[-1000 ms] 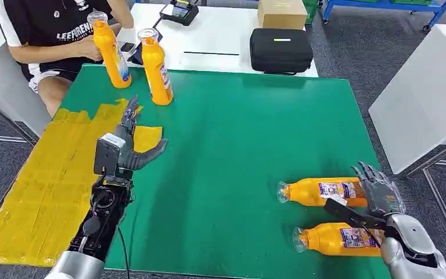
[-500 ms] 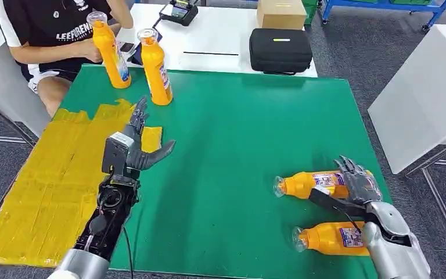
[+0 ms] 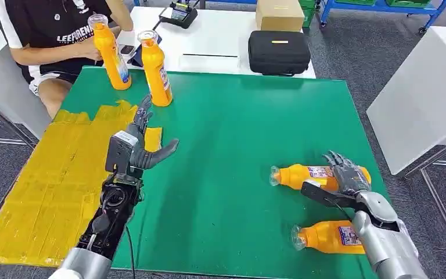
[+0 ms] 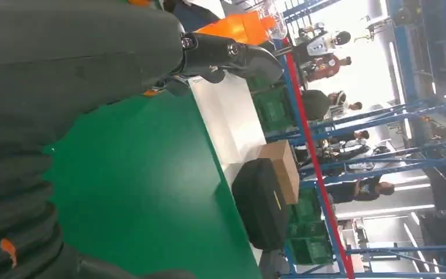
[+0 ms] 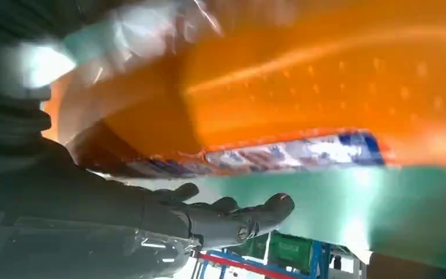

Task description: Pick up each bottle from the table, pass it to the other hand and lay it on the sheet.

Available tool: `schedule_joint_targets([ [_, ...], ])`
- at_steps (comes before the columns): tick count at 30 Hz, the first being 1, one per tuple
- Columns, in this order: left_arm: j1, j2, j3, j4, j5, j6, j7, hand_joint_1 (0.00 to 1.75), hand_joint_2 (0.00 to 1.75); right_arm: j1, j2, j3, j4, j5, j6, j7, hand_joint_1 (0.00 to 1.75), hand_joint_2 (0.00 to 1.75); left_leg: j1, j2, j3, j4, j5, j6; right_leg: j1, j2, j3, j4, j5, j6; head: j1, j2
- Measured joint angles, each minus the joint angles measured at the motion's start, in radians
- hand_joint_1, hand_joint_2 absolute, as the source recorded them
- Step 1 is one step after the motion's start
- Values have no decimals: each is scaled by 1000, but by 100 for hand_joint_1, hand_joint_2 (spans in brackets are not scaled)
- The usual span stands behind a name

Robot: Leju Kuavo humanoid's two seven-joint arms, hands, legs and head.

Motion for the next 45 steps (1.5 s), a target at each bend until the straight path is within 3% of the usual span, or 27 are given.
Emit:
schedule_joint_targets([
  [15, 0, -2, -10, -6, 17, -18, 18, 0, 175, -25, -17, 34, 32, -23, 0, 29, 175, 175, 0, -1, 1, 0, 1, 1, 0, -1, 1, 0, 1, -2, 0, 0],
  [21, 8, -2, -9, -33, 18, -24, 25, 0, 175, -11, -7, 39, 14, -16, -133, 48, 175, 175, 0, -2, -2, 0, 1, 1, 0, -1, 0, 0, 1, -2, 0, 0],
  [26, 38, -3, -10, -86, 8, -22, 45, 0, 175, 3, 76, 0, -101, -104, -447, 72, 175, 175, 0, 0, -4, 0, 1, 0, 1, 0, -4, 1, 2, -2, -1, 0],
  [28, 54, -5, -14, -111, 3, -23, 57, 0, 175, 14, 122, -22, -176, -176, -510, 42, 175, 175, 2, 0, -4, 0, 1, 0, 2, 0, -4, 1, 1, -2, 0, 0],
  [32, 86, -5, -45, -170, 1, -36, 78, 0, 175, 44, 216, -35, -302, -381, -557, -64, 175, 175, 3, -1, -6, 0, 1, -1, 3, 0, -5, 1, 1, -3, 0, 0],
  [45, 117, -5, -111, -266, 7, -58, 99, 0, 175, 46, 321, -30, -368, -432, -580, -116, 175, 175, 2, -1, -6, 0, 1, -1, 2, -1, -5, 1, 1, -3, 0, 0],
])
